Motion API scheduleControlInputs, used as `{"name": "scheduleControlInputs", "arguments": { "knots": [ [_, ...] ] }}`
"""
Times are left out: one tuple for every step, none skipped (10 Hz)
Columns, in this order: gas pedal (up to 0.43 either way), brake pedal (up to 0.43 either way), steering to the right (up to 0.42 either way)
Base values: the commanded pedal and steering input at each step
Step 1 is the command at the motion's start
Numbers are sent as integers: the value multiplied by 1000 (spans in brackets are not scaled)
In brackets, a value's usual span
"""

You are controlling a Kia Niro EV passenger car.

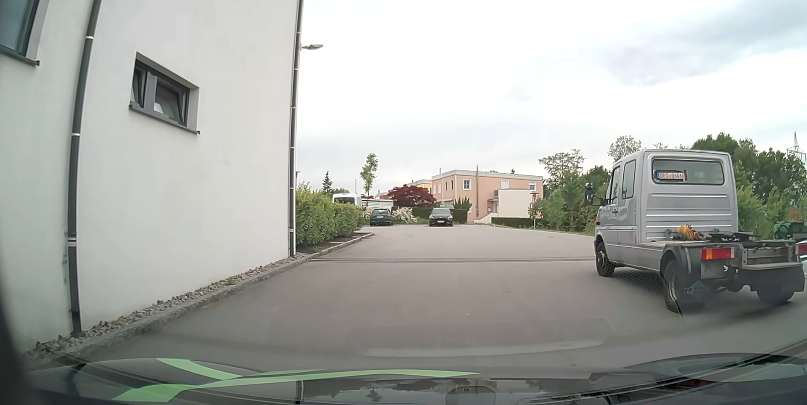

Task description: Follow the waypoints while adhering to traffic rules and regulations

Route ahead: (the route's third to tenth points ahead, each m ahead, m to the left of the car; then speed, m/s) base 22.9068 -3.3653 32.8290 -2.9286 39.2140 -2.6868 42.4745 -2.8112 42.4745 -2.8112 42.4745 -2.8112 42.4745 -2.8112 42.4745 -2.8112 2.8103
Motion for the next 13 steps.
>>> {"name": "scheduleControlInputs", "arguments": {
  "knots": [
    [47, 0, 24],
    [47, 0, 25],
    [47, 0, 29],
    [47, 0, 36],
    [47, 0, 45],
    [59, 0, 52],
    [59, 0, 55],
    [59, 0, 57],
    [59, 0, 58],
    [59, 0, 60],
    [59, 0, 62],
    [59, 0, 65],
    [59, 0, 67]
  ]
}}
